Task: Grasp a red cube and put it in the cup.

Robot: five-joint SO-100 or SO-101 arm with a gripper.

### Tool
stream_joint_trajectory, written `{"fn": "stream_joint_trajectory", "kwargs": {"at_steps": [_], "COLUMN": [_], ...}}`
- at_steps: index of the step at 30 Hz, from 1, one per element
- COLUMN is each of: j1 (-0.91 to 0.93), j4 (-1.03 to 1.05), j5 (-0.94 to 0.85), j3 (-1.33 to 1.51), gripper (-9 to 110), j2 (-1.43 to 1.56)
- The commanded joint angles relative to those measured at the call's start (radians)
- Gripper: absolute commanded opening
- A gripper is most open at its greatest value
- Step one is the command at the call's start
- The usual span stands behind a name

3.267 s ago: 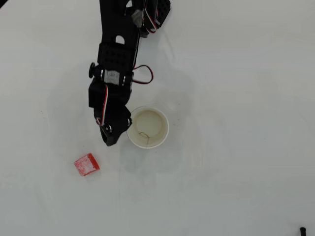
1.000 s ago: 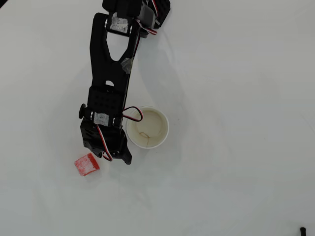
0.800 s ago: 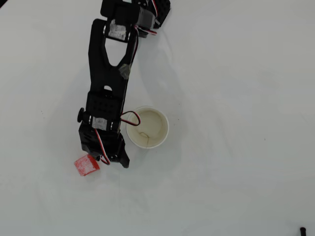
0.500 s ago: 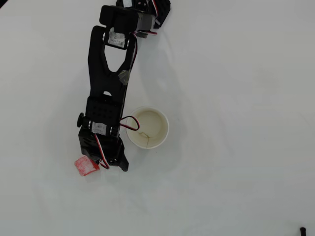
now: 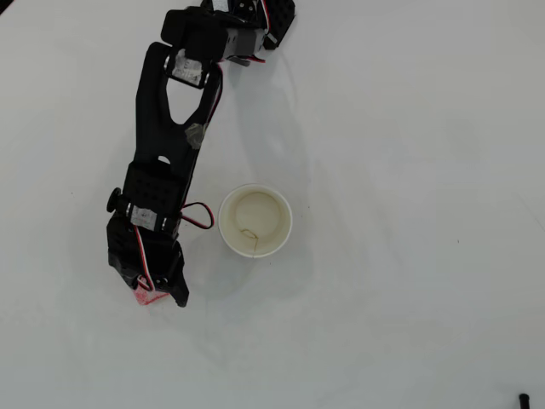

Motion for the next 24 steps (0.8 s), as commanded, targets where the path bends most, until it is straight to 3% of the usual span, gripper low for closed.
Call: {"fn": "stream_joint_trajectory", "kwargs": {"at_steps": [1,24], "j1": [0.005,-0.008], "j4": [-0.048,-0.043], "j5": [-0.011,-0.011], "j3": [-0.107,-0.225], "gripper": [29,29], "j2": [-0.018,-0.117]}}
